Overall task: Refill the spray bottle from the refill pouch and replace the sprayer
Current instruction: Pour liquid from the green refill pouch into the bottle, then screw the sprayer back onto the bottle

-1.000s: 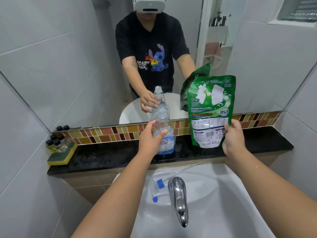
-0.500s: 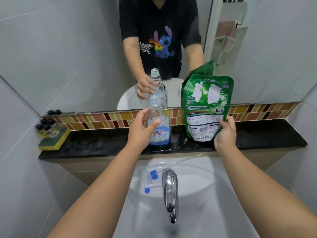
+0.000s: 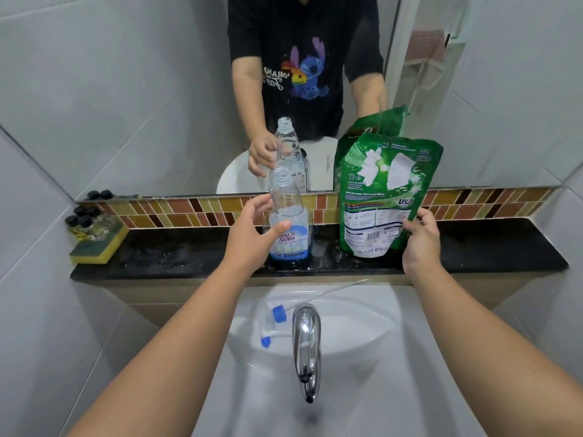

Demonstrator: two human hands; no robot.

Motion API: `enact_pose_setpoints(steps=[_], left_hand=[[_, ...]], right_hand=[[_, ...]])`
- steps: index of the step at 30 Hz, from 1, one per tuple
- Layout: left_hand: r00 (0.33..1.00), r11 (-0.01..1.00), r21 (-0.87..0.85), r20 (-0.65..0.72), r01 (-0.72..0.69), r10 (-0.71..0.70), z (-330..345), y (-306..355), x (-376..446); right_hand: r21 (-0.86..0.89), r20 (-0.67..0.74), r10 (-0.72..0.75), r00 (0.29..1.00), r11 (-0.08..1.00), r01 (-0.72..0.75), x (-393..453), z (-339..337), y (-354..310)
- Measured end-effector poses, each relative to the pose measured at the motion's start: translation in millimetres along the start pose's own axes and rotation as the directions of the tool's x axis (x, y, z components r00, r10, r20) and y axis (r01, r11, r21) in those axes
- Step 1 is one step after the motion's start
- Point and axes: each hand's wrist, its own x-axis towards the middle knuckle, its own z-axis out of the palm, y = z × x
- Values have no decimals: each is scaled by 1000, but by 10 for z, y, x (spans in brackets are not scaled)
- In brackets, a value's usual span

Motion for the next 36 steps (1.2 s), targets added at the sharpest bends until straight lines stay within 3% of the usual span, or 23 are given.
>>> enact_pose_setpoints(steps=[3, 5, 8, 10, 12, 14, 17, 20, 24, 28, 33, 36], left_hand=[[1000, 997, 82, -16, 1, 1, -107, -52, -95], [999, 987, 160, -44, -9, 16, -223, -135, -202], [992, 971, 240, -124, -10, 41, -418, -344, -413], [993, 954, 299, -118, 15, 21, -499, -526, -574], [997, 929, 366, -80, 49, -21, -523, -715, -729], [996, 907, 412, -49, 89, -75, -515, -875, -861], [994, 885, 453, -27, 107, -106, -511, -1037, -971], [995, 852, 515, -12, 90, -98, -548, -1116, -996], [1000, 755, 656, -11, -3, 14, -623, -1168, -974], [996, 580, 809, 89, -90, 31, -676, -1263, -845], [992, 500, 861, 126, -95, -29, -692, -1428, -779], [993, 497, 865, 108, -70, -47, -681, -1474, -778]], right_hand=[[-34, -26, 5, 1000, 999, -6, -59, -8, -86], [-89, -121, -60, 991, 995, 49, -166, -46, -117], [-383, -187, -278, 942, 904, 191, -476, -177, -75], [-581, -15, -418, 908, 743, 332, -742, -220, 12], [-612, 247, -444, 861, 618, 494, -993, -150, 56], [-569, 485, -343, 805, 575, 588, -1177, 18, 67], [-611, 701, 28, 713, 541, 579, -1305, 399, 47], [-696, 717, 392, 576, 374, 613, -1345, 839, 134], [-678, 599, 640, 481, 85, 730, -1389, 1292, 452], [-492, 522, 710, 472, -202, 847, -1508, 1530, 769], [-365, 537, 691, 484, -328, 871, -1603, 1725, 1023], [-342, 551, 686, 475, -334, 878, -1613, 1780, 1080]])
